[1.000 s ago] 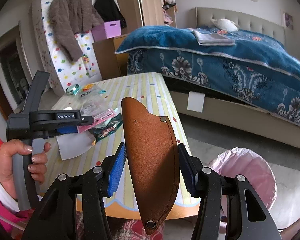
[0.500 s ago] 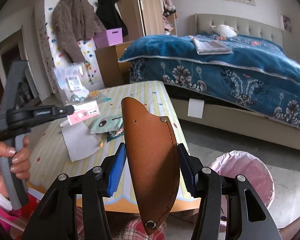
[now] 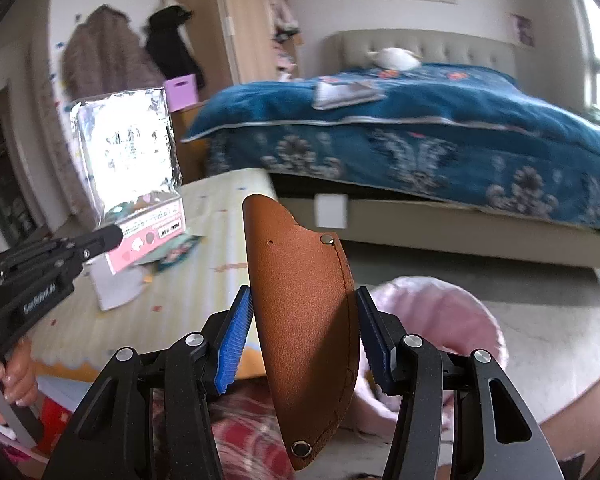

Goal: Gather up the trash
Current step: 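Drop the plastic bag and brown sheath into the pink wastebasket with both tools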

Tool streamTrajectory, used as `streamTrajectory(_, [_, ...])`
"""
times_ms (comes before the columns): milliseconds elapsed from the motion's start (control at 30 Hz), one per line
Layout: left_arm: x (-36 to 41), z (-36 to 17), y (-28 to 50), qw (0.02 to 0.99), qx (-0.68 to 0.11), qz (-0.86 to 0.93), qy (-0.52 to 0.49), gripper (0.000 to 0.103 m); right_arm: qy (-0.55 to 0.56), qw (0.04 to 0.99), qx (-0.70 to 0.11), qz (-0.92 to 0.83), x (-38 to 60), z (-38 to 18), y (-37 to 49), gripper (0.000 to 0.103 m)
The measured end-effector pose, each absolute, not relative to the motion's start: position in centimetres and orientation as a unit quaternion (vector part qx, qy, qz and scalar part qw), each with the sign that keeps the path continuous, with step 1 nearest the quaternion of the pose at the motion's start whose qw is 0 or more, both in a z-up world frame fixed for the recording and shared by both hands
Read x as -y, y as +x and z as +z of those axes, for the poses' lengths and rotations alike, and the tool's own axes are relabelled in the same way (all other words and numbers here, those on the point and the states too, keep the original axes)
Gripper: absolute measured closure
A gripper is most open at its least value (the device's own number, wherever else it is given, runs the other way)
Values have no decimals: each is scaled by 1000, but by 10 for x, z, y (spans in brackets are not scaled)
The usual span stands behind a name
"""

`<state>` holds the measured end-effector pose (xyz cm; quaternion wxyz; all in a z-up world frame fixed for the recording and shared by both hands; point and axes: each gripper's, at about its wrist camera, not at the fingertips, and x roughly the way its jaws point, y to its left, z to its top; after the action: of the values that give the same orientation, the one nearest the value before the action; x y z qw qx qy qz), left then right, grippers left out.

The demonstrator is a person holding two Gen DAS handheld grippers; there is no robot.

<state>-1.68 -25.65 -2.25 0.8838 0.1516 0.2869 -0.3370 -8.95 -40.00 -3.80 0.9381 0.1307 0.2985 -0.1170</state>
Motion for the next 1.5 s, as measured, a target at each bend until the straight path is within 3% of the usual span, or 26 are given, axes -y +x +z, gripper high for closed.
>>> streamTrajectory(800, [428,-105,-8,804,-357,-429,206,102,206,891,-336,-223,548,-111,-110,48])
streamTrajectory(833, [431,-108,-7,802,-363,-427,207,100,205,891,-335,-226,549,-111,-109,42])
streamTrajectory(867, [432,-109,-5,801,-367,-425,207,90,207,891,-332,-230,552,-111,-113,39])
streamTrajectory(900, [432,-111,-4,801,-371,-421,206,79,208,891,-331,-231,551,-110,-113,38])
streamTrajectory(967, [426,-112,-2,803,-375,-417,199,67,217,889,-327,-237,550,-108,-124,38])
streamTrajectory(1500, [302,-59,-3,861,-349,-339,150,47,192,920,-296,-171,485,-61,-134,39])
